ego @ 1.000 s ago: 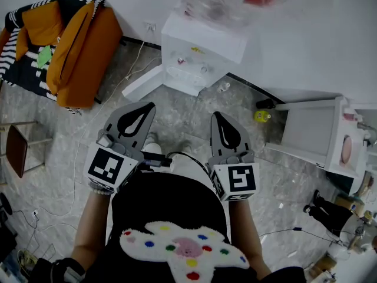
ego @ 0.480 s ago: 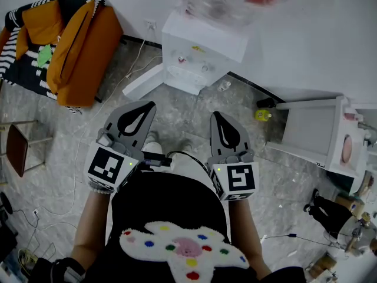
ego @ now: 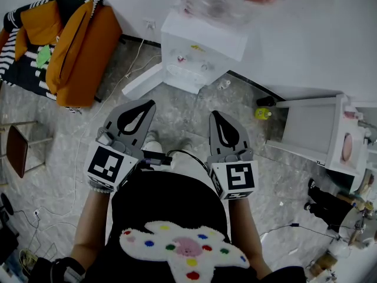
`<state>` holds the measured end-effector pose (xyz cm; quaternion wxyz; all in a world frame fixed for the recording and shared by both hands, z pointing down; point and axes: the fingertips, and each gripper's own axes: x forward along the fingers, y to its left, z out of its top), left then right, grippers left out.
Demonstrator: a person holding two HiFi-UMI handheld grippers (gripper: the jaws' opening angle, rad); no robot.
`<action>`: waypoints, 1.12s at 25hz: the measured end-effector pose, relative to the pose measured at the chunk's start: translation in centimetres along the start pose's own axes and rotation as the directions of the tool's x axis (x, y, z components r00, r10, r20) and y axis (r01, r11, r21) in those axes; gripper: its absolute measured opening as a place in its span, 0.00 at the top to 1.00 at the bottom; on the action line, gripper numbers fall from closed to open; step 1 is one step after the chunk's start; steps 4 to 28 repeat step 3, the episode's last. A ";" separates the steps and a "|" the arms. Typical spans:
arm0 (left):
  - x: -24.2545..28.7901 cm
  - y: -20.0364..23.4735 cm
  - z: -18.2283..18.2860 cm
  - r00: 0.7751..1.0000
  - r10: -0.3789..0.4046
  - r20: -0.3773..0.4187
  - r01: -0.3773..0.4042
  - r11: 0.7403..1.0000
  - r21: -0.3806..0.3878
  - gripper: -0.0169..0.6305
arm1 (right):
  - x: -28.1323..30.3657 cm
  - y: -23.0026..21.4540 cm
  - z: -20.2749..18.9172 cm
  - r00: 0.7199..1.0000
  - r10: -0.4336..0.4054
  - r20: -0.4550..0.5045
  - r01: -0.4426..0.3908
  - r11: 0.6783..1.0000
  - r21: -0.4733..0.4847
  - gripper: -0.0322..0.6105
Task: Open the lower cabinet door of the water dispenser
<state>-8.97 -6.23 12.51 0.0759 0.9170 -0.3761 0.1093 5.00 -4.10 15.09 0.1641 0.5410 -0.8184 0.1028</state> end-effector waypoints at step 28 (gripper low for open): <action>0.1 0.1 0.1 1.000 -0.003 0.002 0.003 1.000 0.002 0.95 | 0.1 0.0 0.1 1.000 -0.001 0.000 0.001 1.000 -0.002 0.95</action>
